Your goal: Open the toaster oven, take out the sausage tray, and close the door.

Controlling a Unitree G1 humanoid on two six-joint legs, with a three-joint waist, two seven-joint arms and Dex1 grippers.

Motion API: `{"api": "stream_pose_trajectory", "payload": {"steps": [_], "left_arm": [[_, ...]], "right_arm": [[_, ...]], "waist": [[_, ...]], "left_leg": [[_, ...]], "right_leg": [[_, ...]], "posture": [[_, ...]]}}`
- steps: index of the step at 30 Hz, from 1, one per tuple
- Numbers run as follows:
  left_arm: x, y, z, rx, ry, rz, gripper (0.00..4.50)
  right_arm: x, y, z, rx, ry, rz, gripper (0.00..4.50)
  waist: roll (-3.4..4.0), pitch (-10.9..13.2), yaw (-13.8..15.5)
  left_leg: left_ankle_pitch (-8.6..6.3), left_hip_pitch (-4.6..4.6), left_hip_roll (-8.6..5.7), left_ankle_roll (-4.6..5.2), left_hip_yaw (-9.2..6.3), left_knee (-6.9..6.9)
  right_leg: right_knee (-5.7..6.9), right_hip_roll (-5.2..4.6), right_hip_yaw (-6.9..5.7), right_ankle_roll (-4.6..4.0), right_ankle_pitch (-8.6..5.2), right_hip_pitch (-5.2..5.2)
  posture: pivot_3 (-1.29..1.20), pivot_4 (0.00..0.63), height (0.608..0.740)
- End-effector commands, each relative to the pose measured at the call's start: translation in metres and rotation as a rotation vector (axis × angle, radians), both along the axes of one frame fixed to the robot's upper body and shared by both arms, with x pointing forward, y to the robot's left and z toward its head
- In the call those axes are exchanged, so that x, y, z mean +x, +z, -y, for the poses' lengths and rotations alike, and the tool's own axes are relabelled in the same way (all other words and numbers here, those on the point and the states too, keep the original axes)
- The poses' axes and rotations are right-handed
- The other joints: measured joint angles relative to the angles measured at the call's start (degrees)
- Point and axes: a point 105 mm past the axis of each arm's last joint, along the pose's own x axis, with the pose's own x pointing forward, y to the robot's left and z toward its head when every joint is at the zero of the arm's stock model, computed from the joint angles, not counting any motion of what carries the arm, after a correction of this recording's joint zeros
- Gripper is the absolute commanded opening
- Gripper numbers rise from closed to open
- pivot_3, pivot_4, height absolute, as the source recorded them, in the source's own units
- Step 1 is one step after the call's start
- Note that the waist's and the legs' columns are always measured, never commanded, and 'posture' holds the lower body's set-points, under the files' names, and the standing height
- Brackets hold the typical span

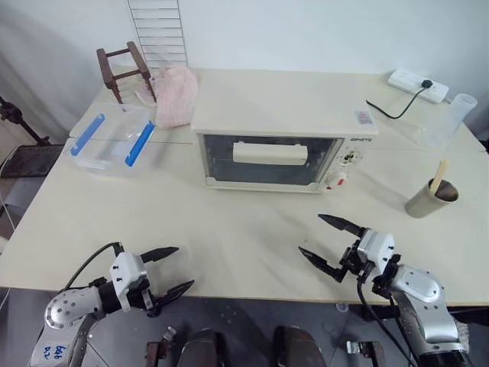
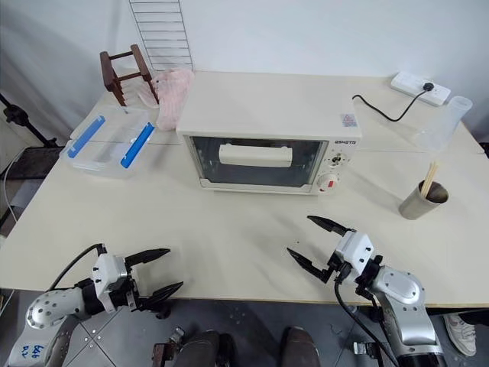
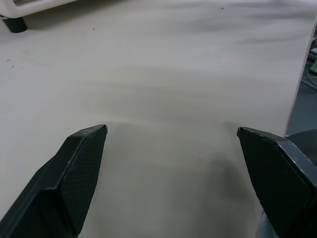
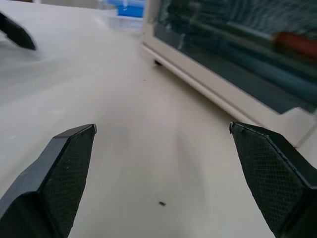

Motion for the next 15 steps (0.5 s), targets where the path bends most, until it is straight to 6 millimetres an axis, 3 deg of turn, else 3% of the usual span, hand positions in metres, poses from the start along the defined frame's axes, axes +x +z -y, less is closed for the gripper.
{"api": "stream_pose_trajectory", "payload": {"steps": [1,4,8,11,15], "left_arm": [[0.003,0.019,-0.007,0.009,0.008,0.045,4.49],[0.011,0.036,-0.010,-0.084,0.011,0.032,4.49],[0.017,0.076,-0.015,-0.263,-0.076,0.029,4.49],[0.021,0.090,-0.016,-0.327,-0.113,-0.044,4.49],[0.028,0.100,-0.015,-0.338,-0.118,-0.016,4.49]], "right_arm": [[-0.001,0.013,-0.001,0.026,0.046,-0.005,4.50],[0.005,0.031,-0.008,0.093,0.062,-0.027,4.50],[0.016,0.064,-0.021,0.214,0.079,-0.067,4.50],[0.029,0.079,-0.026,0.241,0.050,-0.083,4.50],[0.043,0.089,-0.027,0.277,0.012,-0.069,4.50]], "waist": [[0.01,0.00,-0.02],[0.03,0.01,-0.03],[0.04,0.02,-0.17],[0.05,0.03,-0.25],[0.04,0.03,-0.20]], "left_leg": [[0.00,0.00,0.00,0.00,0.00,0.00],[0.00,0.00,0.03,0.00,0.00,0.01],[0.01,-0.01,0.06,-0.01,-0.02,0.05],[-0.01,-0.01,0.08,-0.05,-0.04,0.04],[-0.02,-0.07,0.00,-0.04,-0.02,0.04]], "right_leg": [[0.00,0.00,-0.01,0.00,0.00,0.00],[0.01,0.00,-0.01,0.00,0.00,0.00],[0.16,0.01,-0.01,0.00,0.00,-0.02],[0.25,0.02,-0.04,-0.01,0.00,-0.05],[0.22,0.02,-0.09,0.00,0.00,-0.05]], "posture": [[0.00,0.150,0.740],[0.00,0.150,0.740],[0.00,0.150,0.740],[0.00,0.150,0.740],[0.00,0.150,0.740]]}}
